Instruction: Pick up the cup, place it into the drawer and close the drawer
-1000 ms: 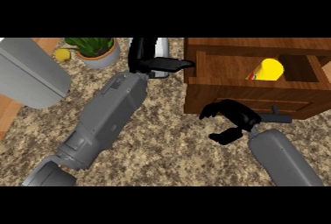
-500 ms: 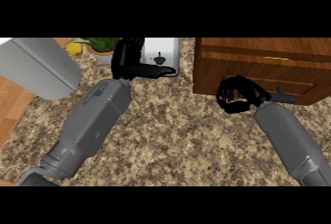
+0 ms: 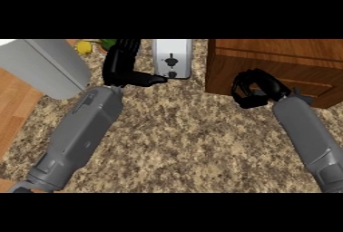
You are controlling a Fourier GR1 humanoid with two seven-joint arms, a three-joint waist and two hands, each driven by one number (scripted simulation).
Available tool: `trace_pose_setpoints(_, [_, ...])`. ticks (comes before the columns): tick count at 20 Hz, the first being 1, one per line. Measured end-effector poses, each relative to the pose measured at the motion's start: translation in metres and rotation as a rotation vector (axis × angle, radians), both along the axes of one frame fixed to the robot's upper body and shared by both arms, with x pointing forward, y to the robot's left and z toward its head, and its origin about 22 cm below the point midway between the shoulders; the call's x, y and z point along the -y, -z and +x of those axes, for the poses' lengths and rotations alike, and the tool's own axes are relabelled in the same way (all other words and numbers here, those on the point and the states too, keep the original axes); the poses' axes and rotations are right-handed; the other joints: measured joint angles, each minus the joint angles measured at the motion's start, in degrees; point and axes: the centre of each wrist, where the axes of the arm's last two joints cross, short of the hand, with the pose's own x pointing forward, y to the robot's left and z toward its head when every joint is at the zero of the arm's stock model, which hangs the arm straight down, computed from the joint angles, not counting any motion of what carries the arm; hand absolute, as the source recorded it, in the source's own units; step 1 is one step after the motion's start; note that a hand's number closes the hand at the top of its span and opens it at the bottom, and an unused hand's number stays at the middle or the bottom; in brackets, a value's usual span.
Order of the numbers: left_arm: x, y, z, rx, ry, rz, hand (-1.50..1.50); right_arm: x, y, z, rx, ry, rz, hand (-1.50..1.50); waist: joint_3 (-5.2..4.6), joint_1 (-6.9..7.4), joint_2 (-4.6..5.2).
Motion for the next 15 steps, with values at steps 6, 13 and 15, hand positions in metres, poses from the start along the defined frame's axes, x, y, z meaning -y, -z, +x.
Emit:
trace_pose_setpoints(6, [-0.007, -0.001, -0.002, 0.006, 0.025, 0.003, -1.5, 0.011, -0.005, 0.0, -0.048, -0.015, 0.065, 1.5, 0.22, 0.78, 0.22])
trace_pose_setpoints(13, [-0.01, 0.002, -0.005, -0.001, 0.049, -0.012, -1.5, 0.024, -0.01, -0.003, -0.086, -0.038, 0.123, 1.5, 0.47, 1.78, 0.68])
trace_pose_setpoints(15, [-0.011, 0.004, -0.006, -0.004, 0.056, -0.017, -1.5, 0.026, -0.012, -0.003, -0.097, -0.041, 0.134, 1.5, 0.58, 2.04, 0.72])
